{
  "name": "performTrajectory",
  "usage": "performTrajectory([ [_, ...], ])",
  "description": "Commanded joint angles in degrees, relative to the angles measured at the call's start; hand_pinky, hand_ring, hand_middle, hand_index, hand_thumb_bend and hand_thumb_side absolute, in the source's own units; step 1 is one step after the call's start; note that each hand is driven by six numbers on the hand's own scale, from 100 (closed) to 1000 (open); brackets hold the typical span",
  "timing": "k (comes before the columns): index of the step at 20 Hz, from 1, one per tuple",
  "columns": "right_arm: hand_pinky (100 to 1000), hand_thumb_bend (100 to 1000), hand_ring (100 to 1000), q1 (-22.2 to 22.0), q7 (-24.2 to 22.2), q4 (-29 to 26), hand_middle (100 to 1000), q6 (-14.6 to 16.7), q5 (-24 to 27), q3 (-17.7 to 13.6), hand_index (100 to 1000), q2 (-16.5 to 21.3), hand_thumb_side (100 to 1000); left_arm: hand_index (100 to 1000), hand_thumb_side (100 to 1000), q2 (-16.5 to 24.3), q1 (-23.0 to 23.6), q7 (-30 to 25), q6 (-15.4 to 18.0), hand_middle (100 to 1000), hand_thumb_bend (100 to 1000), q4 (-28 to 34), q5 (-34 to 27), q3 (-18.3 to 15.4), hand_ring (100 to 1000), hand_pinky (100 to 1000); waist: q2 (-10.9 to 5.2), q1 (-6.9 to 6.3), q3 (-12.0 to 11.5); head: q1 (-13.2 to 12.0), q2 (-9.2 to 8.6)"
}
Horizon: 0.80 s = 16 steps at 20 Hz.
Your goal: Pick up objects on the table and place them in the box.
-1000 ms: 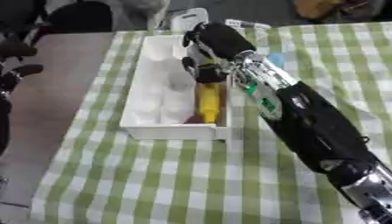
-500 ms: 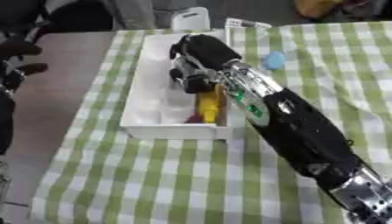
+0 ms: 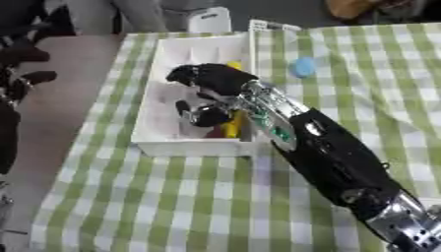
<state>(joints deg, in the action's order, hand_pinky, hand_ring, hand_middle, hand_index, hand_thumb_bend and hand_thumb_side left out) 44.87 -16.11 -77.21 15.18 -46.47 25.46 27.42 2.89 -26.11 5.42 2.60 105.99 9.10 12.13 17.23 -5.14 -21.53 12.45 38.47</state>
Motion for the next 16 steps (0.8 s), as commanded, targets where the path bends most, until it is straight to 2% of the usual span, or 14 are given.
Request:
performTrajectory([
  [1, 899, 100, 869, 0.78, -0.39, -1.47, 931, 0.82, 0.31, -0.52, 1000, 0.3, 633, 770, 971, 0.12, -0.76, -0.19, 0.02, 673, 152, 1.19, -0.08, -0.09, 1000, 756, -0.4, 0.93, 0.19, -0.18, -0.43],
  [3, 897, 100, 866, 0.68, -0.12, -1.68, 930, 0.62, 0.2, -0.66, 1000, 0.4, 622, 770, 970, 0.12, -0.71, -0.2, 0.02, 673, 152, 1.17, -0.07, -0.07, 1000, 755, -0.61, 0.88, 0.45, -0.19, -0.41],
  [5, 888, 100, 852, 0.58, 0.48, -2.05, 917, 0.16, 0.13, -1.04, 998, 0.64, 560, 770, 969, 0.14, -0.61, -0.2, 0.0, 673, 152, 1.13, -0.05, -0.04, 1000, 755, -0.94, 0.78, 0.79, -0.27, -0.35],
  [6, 874, 100, 835, 0.52, 0.92, -2.3, 897, -0.18, 0.13, -1.29, 987, 0.8, 481, 770, 968, 0.16, -0.53, -0.19, 0.0, 673, 152, 1.1, -0.04, -0.05, 1000, 755, -1.12, 0.72, 0.96, -0.31, -0.31],
  [7, 874, 100, 835, 0.4, 1.64, -2.71, 897, -0.75, 0.23, -1.7, 987, 1.04, 481, 770, 968, 0.19, -0.41, -0.15, -0.01, 673, 152, 1.07, -0.01, -0.1, 1000, 755, -1.36, 0.66, 1.21, -0.35, -0.22],
  [8, 849, 100, 810, 0.29, 2.4, -3.17, 873, -1.39, 0.43, -2.1, 972, 1.26, 421, 770, 967, 0.22, -0.28, -0.08, -0.01, 673, 153, 1.05, 0.02, -0.16, 1000, 754, -1.59, 0.6, 1.48, -0.42, -0.13],
  [11, 829, 100, 790, -0.28, 5.43, -5.56, 855, -4.08, 1.87, -3.57, 962, 2.24, 368, 769, 965, 0.47, 0.26, 0.29, 0.01, 674, 153, 1.0, 0.15, -0.5, 1000, 754, -2.37, 0.48, 2.55, -0.84, 0.11],
  [12, 810, 100, 771, -0.53, 6.45, -6.61, 838, -5.14, 2.46, -4.03, 947, 2.64, 469, 769, 965, 0.61, 0.46, 0.44, 0.0, 674, 153, 0.98, 0.26, -0.67, 1000, 753, -2.61, 0.47, 2.95, -1.01, 0.14],
  [13, 806, 100, 767, -0.87, 7.58, -8.03, 832, -6.31, 3.27, -4.71, 944, 3.16, 313, 769, 964, 0.81, 0.86, 0.79, -0.03, 673, 154, 0.95, 0.45, -1.06, 1000, 753, -2.97, 0.49, 3.68, -1.42, 0.24],
  [16, 757, 100, 730, -2.15, 9.53, -12.81, 799, -9.26, 5.68, -6.06, 919, 4.76, 222, 769, 964, 1.29, 1.92, 1.94, -0.09, 673, 156, 0.77, 0.86, -2.1, 1000, 753, -3.86, 0.57, 5.8, -2.45, 0.46],
])
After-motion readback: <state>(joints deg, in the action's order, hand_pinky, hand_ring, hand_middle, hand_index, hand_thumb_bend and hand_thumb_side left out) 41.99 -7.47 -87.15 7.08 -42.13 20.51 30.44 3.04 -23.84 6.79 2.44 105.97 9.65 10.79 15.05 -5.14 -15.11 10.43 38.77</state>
